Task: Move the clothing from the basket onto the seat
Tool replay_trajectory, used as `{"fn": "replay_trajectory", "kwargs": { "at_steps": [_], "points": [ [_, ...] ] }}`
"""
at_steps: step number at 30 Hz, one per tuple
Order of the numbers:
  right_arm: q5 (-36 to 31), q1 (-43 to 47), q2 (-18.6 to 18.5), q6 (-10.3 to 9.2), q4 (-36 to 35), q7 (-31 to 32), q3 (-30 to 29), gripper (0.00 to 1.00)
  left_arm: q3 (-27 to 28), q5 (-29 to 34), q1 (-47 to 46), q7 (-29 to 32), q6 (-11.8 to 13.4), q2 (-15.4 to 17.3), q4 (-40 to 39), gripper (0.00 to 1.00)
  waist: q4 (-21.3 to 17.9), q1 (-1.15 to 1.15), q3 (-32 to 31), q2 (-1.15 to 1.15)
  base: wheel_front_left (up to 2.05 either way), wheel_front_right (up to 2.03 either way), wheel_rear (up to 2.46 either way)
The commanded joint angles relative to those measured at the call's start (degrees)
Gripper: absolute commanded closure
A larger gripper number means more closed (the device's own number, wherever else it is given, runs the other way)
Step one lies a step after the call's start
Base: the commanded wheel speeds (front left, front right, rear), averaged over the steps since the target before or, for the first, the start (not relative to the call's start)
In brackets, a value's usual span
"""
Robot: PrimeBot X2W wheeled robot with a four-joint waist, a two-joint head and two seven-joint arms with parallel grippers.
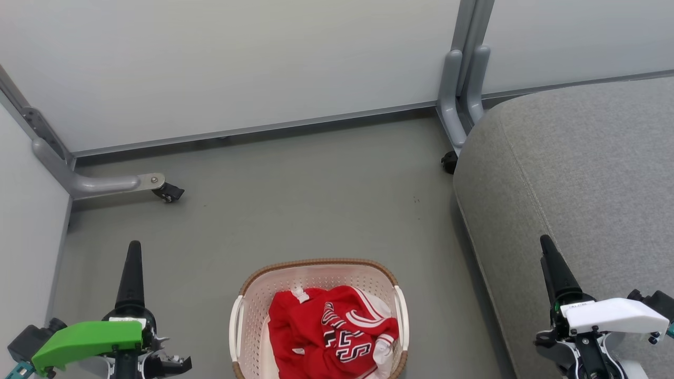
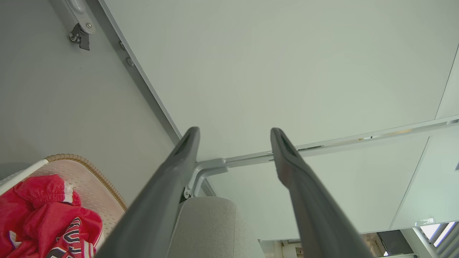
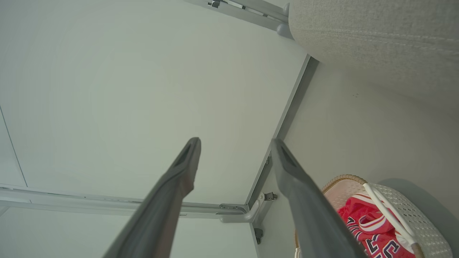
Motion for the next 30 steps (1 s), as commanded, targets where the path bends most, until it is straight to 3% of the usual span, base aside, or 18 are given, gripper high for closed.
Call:
{"fn": "replay_trajectory", "kwargs": {
  "at_steps": [1, 30],
  "points": [
    [-1.6, -1.0, -0.5, 0.01, -1.3, -0.5, 0.2, 0.0, 0.1, 1.7, -1.4, -0.5, 0.0, 0.3, -1.3, 0.0, 0.0, 0.0, 0.0, 0.0, 0.0, 0.0, 0.0],
    [-29.3, -2.3, -0.7, 0.02, -5.3, -6.6, 5.4, 0.0, -6.4, 35.6, -2.6, -6.6, 5.8, 0.6, -6.5, 0.0, 0.7, 0.0, 0.8, 0.0, 0.0, 0.0, 0.0]
  ]
}}
